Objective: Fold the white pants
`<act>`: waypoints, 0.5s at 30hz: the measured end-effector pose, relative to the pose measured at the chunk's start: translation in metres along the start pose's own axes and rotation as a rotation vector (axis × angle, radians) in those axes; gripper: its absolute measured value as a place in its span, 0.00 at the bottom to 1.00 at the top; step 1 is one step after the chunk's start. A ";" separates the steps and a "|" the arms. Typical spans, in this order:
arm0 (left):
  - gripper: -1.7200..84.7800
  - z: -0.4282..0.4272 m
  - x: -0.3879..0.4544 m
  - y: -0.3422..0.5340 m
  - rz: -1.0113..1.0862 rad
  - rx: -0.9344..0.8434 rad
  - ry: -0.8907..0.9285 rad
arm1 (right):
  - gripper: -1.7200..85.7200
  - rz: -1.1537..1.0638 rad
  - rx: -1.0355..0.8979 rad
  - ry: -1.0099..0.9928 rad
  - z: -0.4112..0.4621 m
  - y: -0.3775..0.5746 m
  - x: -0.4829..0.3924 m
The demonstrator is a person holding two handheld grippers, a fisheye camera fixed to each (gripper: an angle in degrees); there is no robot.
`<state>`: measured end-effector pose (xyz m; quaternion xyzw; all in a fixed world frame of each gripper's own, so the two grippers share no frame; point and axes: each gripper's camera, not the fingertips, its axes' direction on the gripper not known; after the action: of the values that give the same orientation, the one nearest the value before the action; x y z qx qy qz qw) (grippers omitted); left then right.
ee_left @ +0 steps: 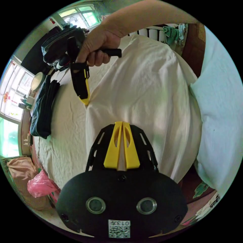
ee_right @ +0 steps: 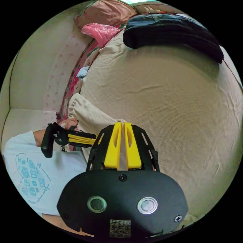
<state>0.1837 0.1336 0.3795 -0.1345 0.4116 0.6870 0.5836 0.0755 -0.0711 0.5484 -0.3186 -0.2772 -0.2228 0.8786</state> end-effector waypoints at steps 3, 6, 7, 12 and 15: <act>0.02 0.001 0.004 0.000 0.018 0.004 0.026 | 0.03 0.072 0.051 -0.083 -0.010 0.014 0.028; 0.02 -0.001 -0.010 -0.006 -0.073 0.000 0.074 | 0.03 0.102 0.230 -0.149 -0.055 0.043 0.039; 0.02 -0.007 -0.017 -0.011 -0.129 0.048 0.041 | 0.03 0.081 0.258 -0.130 -0.064 0.050 0.035; 0.02 -0.002 -0.021 -0.059 -0.095 0.133 -0.023 | 0.03 -0.019 0.393 0.422 -0.091 0.156 -0.040; 0.02 0.029 -0.016 -0.076 -0.072 0.021 -0.039 | 0.02 0.044 0.448 0.713 -0.065 0.233 -0.065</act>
<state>0.2659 0.1424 0.3775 -0.1296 0.4021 0.6638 0.6171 0.1816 0.0615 0.3639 -0.0288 0.0093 -0.2344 0.9717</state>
